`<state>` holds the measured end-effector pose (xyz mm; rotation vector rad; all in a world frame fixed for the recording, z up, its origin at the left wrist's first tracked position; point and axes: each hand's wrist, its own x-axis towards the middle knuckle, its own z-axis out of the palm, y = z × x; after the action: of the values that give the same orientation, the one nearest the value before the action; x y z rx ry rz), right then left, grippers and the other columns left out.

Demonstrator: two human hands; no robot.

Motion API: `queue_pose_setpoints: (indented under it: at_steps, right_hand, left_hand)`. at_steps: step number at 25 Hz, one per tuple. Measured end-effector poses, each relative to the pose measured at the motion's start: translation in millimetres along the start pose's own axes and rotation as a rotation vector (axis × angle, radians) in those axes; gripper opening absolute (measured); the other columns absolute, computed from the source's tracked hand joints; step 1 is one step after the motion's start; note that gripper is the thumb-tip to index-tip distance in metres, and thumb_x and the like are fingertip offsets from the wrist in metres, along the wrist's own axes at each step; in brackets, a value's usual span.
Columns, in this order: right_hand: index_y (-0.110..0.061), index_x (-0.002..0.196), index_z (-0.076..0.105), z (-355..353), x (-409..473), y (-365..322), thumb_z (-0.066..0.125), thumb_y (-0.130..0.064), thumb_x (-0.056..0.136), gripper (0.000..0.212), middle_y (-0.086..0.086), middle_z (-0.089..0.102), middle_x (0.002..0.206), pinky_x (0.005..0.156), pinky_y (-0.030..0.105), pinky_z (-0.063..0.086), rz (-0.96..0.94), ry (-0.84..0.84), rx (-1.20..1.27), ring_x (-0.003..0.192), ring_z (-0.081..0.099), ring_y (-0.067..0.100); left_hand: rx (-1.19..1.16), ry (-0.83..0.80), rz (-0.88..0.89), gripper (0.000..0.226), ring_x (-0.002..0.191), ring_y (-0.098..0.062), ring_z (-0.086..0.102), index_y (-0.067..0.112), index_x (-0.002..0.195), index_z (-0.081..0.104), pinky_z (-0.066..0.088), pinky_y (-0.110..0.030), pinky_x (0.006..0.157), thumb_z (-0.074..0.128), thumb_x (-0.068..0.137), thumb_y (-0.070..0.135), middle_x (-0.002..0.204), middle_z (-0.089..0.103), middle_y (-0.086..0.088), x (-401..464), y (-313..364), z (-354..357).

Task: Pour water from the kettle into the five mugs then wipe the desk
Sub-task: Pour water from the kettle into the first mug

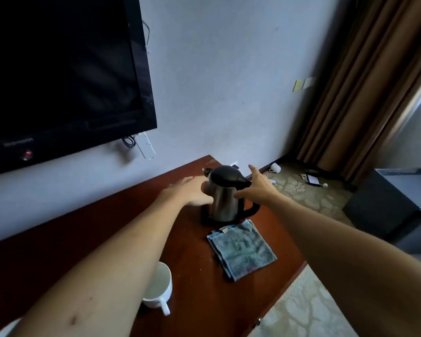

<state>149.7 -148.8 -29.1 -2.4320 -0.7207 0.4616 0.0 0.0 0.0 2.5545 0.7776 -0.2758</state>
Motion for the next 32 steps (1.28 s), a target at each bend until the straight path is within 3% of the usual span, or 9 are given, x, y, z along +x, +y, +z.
queue_pose_setpoints:
  at_steps: [2, 4, 7, 9, 13, 17, 22, 25, 32]
  right_hand:
    - [-0.023, 0.155, 0.024, 11.6, 7.4, 12.9, 0.081, -0.022, 0.079, 0.095, 0.013, 0.054, 0.131, 0.087, 0.032, 0.040, -0.030, 0.008, 0.077, 0.113, 0.053, 0.030]
    - [-0.025, 0.152, 0.036, 29.5, 21.3, 33.8, 0.086, -0.029, 0.074, 0.093, 0.007, 0.061, 0.128, 0.089, 0.032, 0.046, -0.052, 0.088, 0.156, 0.109, 0.058, 0.025]
    - [-0.026, 0.118, 0.068, 58.6, 27.9, 56.4, 0.090, -0.039, 0.062, 0.062, -0.005, 0.072, 0.092, 0.076, 0.038, 0.055, -0.166, 0.207, 0.293, 0.082, 0.068, 0.017]
    - [-0.023, 0.099, 0.074, 71.9, 22.2, 57.4, 0.089, -0.037, 0.061, 0.043, -0.006, 0.071, 0.076, 0.067, 0.036, 0.054, -0.221, 0.242, 0.397, 0.068, 0.066, 0.015]
    - [-0.018, 0.107, 0.071, 90.2, 2.8, 55.3, 0.083, -0.040, 0.061, 0.053, 0.006, 0.075, 0.097, 0.083, 0.041, 0.060, -0.194, 0.323, 0.479, 0.093, 0.072, 0.028]
    - [-0.016, 0.109, 0.070, 91.3, -23.9, 55.3, 0.084, -0.040, 0.064, 0.053, 0.011, 0.073, 0.103, 0.088, 0.044, 0.058, -0.245, 0.235, 0.499, 0.099, 0.069, 0.032]
    - [-0.017, 0.095, 0.073, 91.9, -53.2, 63.2, 0.086, -0.035, 0.064, 0.038, 0.008, 0.073, 0.088, 0.079, 0.040, 0.060, -0.327, 0.174, 0.548, 0.088, 0.071, 0.029]
    - [-0.015, 0.094, 0.075, 93.5, -66.2, 68.3, 0.087, -0.037, 0.058, 0.044, 0.006, 0.076, 0.087, 0.079, 0.043, 0.062, -0.383, 0.148, 0.569, 0.085, 0.073, 0.026]
    - [-0.022, 0.103, 0.078, 94.7, -78.6, 75.2, 0.088, -0.039, 0.051, 0.055, -0.002, 0.078, 0.090, 0.083, 0.042, 0.062, -0.438, 0.110, 0.643, 0.087, 0.074, 0.017]
  left_hand:
    - [-0.008, 0.053, -0.008, 0.072, 0.148, -0.031, 0.037, 0.039, 0.154, 0.035, 0.034, -0.050, 0.116, 0.063, 0.087, 0.041, 0.164, 0.035, -0.004, 9.3, -4.5, 16.9]
    - [-0.042, 0.122, -0.036, 0.070, 0.145, -0.032, 0.041, 0.038, 0.152, 0.038, 0.036, -0.047, 0.114, 0.064, 0.087, 0.042, 0.161, 0.040, -0.004, 17.6, -15.7, 40.9]
    - [-0.082, 0.232, -0.069, 0.072, 0.143, -0.033, 0.043, 0.037, 0.151, 0.039, 0.036, -0.046, 0.114, 0.066, 0.085, 0.044, 0.158, 0.044, -0.005, 14.8, -31.3, 79.1]
    - [-0.119, 0.338, -0.091, 0.071, 0.140, -0.032, 0.047, 0.033, 0.151, 0.042, 0.038, -0.043, 0.110, 0.067, 0.085, 0.042, 0.153, 0.049, -0.005, -3.5, -37.5, 91.1]
    - [-0.173, 0.612, -0.191, 0.058, 0.129, -0.031, 0.055, 0.027, 0.141, 0.053, 0.044, -0.035, 0.093, 0.067, 0.086, 0.037, 0.141, 0.057, -0.006, -70.0, -41.4, 113.5]
    - [-0.185, 0.740, -0.422, 0.046, 0.123, -0.038, 0.056, 0.015, 0.133, 0.055, 0.043, -0.038, 0.086, 0.065, 0.092, 0.033, 0.137, 0.054, -0.015, -141.7, -42.2, 140.9]
    - [-0.212, 0.713, -0.659, 0.049, 0.125, -0.037, 0.055, 0.011, 0.126, 0.056, 0.045, -0.040, 0.091, 0.070, 0.089, 0.042, 0.133, 0.057, -0.015, -178.5, -46.2, 181.6]
    - [-0.248, 0.708, -0.689, 0.059, 0.124, -0.036, 0.058, 0.012, 0.127, 0.056, 0.045, -0.038, 0.089, 0.075, 0.085, 0.049, 0.131, 0.062, -0.013, -176.8, -42.8, 200.7]
    - [-0.407, 0.850, -0.785, 0.037, 0.114, -0.033, 0.064, 0.011, 0.117, 0.065, 0.047, -0.038, 0.076, 0.076, 0.087, 0.029, 0.117, 0.071, -0.010, -154.9, -38.5, 238.8]
